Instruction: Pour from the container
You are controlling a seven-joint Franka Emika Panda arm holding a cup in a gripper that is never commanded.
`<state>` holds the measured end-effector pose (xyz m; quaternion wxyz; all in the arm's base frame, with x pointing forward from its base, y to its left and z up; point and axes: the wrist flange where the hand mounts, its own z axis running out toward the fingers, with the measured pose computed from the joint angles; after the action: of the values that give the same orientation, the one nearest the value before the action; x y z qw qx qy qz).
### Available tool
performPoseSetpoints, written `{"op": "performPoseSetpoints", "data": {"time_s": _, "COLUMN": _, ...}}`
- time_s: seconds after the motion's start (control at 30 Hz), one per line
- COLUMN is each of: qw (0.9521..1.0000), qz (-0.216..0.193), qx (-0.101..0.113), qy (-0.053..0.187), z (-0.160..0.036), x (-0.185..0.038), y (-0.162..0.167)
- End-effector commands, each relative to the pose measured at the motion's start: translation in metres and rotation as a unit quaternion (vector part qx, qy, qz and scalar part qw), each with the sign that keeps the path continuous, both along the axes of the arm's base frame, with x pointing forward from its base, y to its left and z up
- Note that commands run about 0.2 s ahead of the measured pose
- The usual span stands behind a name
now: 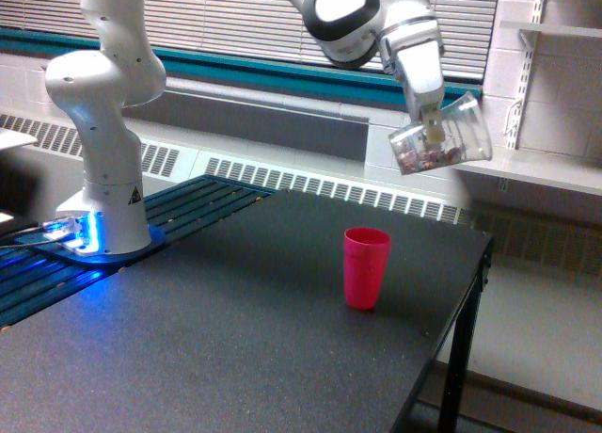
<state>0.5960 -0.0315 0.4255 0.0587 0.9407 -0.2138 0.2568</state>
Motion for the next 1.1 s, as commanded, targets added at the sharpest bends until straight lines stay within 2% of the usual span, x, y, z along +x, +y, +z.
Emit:
{"op": "performPoseSetpoints", "data": {"time_s": 0.03, "qw": 0.9995, "qz": 0.028, "qx": -0.018, "qy": 0.001, "z": -0.007, "x": -0.015, "y": 0.006}}
{"op": "performPoseSetpoints", "data": {"time_s": 0.2, "qw": 0.9988, "qz": 0.043, "qx": -0.015, "qy": 0.014, "z": -0.027, "x": -0.031, "y": 0.010}}
{"op": "performPoseSetpoints", "data": {"time_s": 0.37, "qw": 0.9976, "qz": 0.057, "qx": -0.030, "qy": 0.023, "z": -0.042, "x": -0.045, "y": 0.012}}
{"op": "performPoseSetpoints", "data": {"time_s": 0.47, "qw": 0.9972, "qz": 0.063, "qx": -0.023, "qy": 0.034, "z": -0.056, "x": -0.053, "y": 0.012}}
{"op": "performPoseSetpoints", "data": {"time_s": 0.67, "qw": 0.9952, "qz": 0.081, "qx": -0.030, "qy": 0.047, "z": -0.074, "x": -0.065, "y": 0.016}}
{"op": "performPoseSetpoints", "data": {"time_s": 1.1, "qw": 0.9901, "qz": 0.115, "qx": -0.046, "qy": 0.067, "z": -0.097, "x": -0.089, "y": 0.019}}
